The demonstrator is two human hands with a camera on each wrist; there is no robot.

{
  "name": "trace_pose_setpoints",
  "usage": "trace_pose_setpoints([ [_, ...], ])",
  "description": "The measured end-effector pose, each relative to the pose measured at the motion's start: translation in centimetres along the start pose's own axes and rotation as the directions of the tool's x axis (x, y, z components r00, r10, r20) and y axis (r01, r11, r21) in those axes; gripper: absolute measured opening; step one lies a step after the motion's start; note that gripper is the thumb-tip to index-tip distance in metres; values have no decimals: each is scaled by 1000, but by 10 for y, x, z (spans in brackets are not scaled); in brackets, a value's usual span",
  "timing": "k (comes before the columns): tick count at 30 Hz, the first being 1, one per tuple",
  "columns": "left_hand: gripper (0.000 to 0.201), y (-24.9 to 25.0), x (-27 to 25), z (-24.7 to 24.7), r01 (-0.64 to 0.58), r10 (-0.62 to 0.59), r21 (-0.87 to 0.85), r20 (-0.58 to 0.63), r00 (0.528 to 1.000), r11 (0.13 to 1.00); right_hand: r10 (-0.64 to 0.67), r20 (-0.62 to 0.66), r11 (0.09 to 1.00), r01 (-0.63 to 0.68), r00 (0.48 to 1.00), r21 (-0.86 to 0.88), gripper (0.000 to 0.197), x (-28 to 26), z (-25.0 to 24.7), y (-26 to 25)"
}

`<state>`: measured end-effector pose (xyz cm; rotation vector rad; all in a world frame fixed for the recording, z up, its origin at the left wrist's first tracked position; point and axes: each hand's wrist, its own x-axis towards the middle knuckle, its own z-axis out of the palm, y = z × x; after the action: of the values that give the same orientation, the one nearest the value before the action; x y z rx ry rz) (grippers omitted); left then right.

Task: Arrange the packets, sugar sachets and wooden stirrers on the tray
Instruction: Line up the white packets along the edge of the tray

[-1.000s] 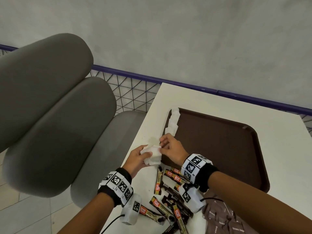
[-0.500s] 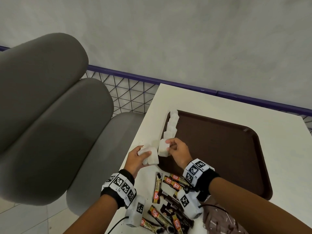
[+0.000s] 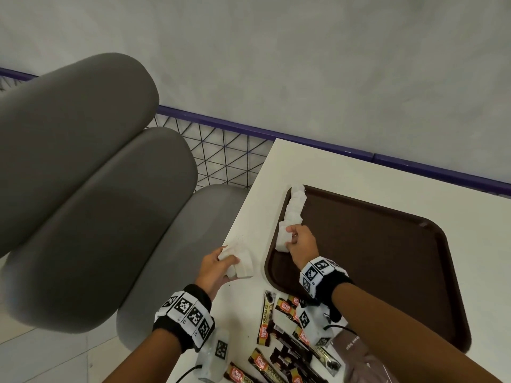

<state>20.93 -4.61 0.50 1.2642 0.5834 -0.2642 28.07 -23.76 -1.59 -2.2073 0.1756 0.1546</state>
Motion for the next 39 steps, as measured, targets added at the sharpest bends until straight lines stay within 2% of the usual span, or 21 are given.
trace_pose_setpoints([
  [6,23,0,0,3,-16,15,37,26,1000,999,14,-6,994,-14,1000,-109,32,4,2,5],
  [11,31,0,1,7,-42,41,43,24,999,998,-21,15,984,24,1000,-174,37,1,-5,1],
  [14,35,0,2,9,-41,40,36,20,999,998,-91,-38,992,87,995,-91,41,-9,-10,-6],
  [16,37,-1,2,10,-48,48,40,18,999,998,-130,-48,991,131,990,15,31,-19,-11,-14],
  [19,37,-1,2,13,-63,63,42,21,998,997,-179,33,975,173,983,139,15,-35,-12,-23],
  [24,31,1,-2,18,-100,98,39,46,994,994,-194,196,949,134,961,284,18,-55,-6,-30],
  [27,31,0,-4,19,-107,105,33,41,994,994,-194,238,949,121,952,291,27,-61,-3,-34],
  [30,33,1,-4,19,-111,109,31,40,993,993,-168,209,968,121,963,221,32,-63,-1,-37],
  [35,27,2,-5,21,-118,117,18,37,992,993,-122,310,963,37,943,268,22,-65,-1,-37],
  [39,27,4,-8,25,-100,100,5,57,993,995,-72,273,973,7,959,232,23,-60,-2,-33],
])
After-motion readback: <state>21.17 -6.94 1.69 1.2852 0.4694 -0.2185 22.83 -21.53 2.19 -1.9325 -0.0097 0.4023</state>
